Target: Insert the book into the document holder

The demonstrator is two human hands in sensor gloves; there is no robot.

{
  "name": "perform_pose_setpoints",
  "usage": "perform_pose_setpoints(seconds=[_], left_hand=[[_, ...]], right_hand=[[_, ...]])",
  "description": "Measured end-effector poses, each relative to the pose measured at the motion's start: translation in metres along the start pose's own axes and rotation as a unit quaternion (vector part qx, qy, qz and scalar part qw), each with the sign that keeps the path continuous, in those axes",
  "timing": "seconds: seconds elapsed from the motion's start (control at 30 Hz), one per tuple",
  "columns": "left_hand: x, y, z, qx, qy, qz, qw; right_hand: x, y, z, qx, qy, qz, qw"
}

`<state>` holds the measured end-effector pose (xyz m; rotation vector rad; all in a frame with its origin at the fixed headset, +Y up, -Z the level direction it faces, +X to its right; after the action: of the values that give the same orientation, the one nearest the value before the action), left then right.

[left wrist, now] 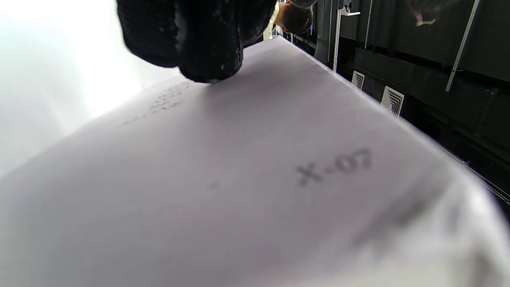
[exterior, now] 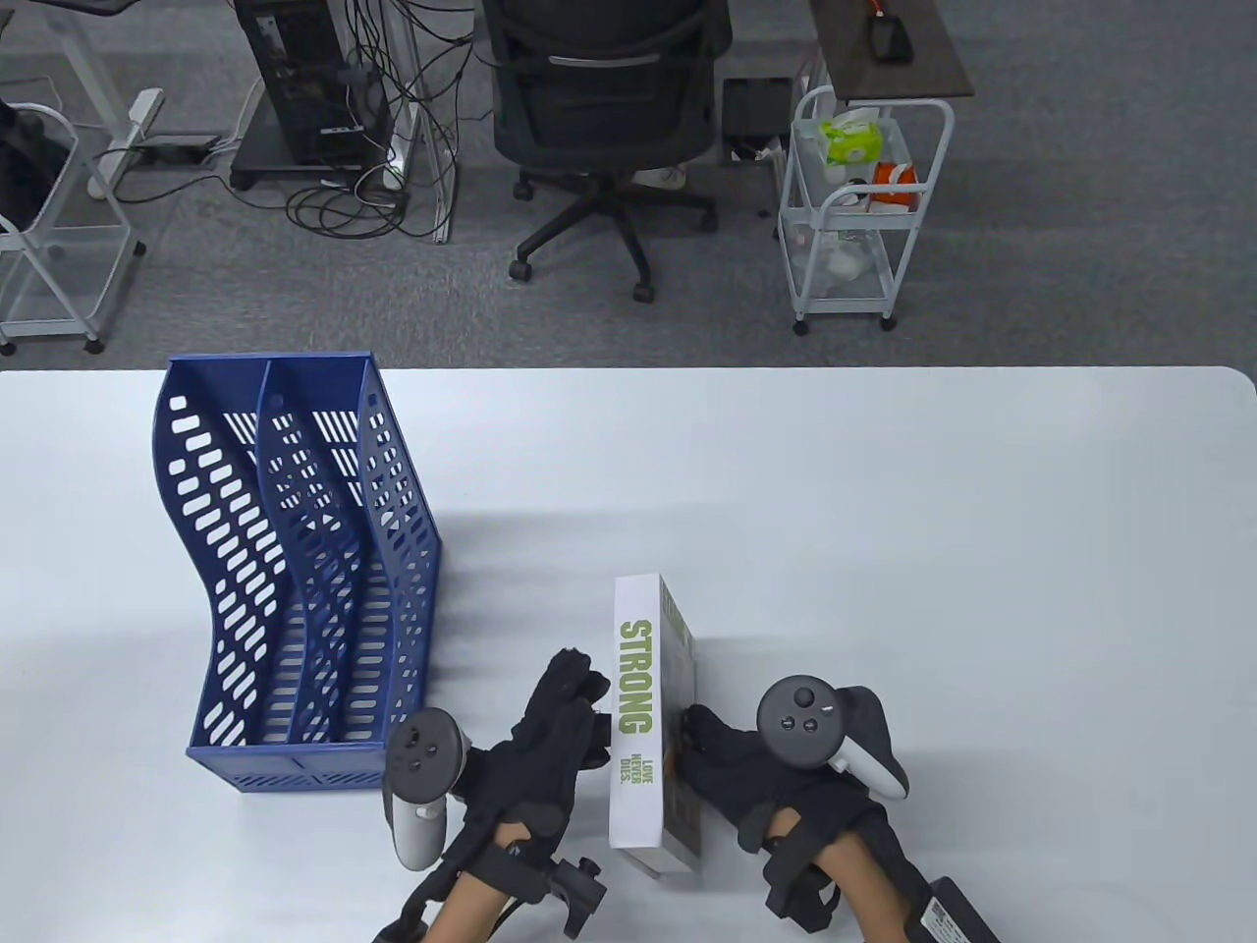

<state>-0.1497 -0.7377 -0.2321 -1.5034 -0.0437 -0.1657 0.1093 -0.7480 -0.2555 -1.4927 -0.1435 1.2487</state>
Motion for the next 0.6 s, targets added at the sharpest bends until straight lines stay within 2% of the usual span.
perform_pose_setpoints(seconds=[0.27, 0.6], left_hand=[[0.006, 0.001, -0.001, 0.002, -0.008, -0.027, 1.000], [0.006, 0.003, -0.005, -0.004, 0.006, -0.017, 1.000]], right_hand=[[0.017, -0.011, -0.006, -0.003, 0.022, -0.015, 1.000], [0.024, -0.014, -0.013, -0.009, 0.036, -0.010, 0.999]])
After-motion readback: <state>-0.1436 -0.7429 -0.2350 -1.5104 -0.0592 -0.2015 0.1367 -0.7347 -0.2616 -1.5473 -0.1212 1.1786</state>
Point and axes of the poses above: the tracker on the back of each hand, its own z axis roughly to the thumb side, its own y axis roughly from the wrist to the fingertips, x = y × z, the point moved 1 cm from there along y, roughly from the wrist to the fingertips, and after that the axes turned 9 degrees about z, right-handed, at the moved point
